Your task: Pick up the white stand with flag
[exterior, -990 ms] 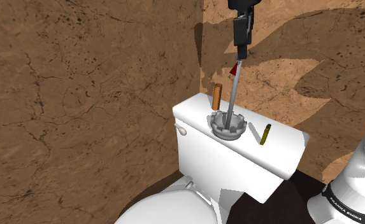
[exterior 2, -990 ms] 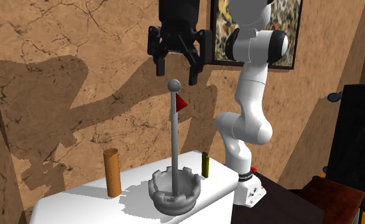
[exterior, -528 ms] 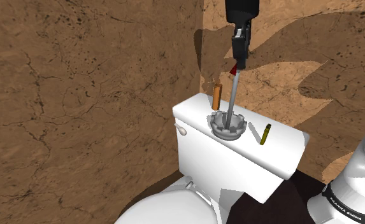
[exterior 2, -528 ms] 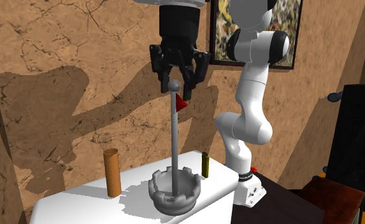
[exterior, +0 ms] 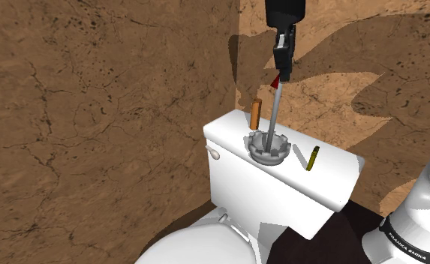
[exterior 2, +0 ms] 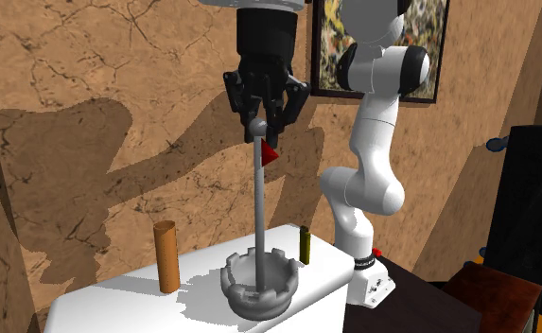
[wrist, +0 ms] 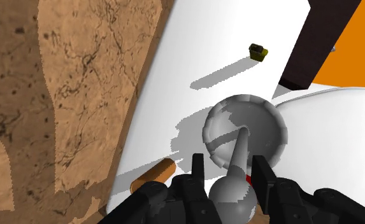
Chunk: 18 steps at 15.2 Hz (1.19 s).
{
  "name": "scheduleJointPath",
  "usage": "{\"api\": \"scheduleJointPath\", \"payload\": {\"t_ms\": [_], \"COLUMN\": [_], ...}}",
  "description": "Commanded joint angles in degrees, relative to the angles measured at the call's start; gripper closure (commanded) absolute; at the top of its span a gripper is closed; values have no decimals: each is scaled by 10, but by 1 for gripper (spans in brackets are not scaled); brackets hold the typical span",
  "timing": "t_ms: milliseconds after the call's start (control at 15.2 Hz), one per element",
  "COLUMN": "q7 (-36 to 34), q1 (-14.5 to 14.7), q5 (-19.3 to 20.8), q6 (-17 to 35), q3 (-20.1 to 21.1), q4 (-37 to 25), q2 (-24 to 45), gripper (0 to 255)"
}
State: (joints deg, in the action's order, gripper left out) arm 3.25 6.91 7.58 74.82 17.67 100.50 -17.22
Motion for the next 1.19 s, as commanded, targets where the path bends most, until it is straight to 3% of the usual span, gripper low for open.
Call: {"api": "scheduleJointPath", "payload": {"t_ms": [0,990,1122], "q7": [1,9,9], "q1": [0,-3,-3], "q5": [0,23,24], "q6": [0,-128,-130], "q3": [0,14,14], "q4": [0,-191,-193], "q2": [0,67,67], "gripper": [255,255,255]}}
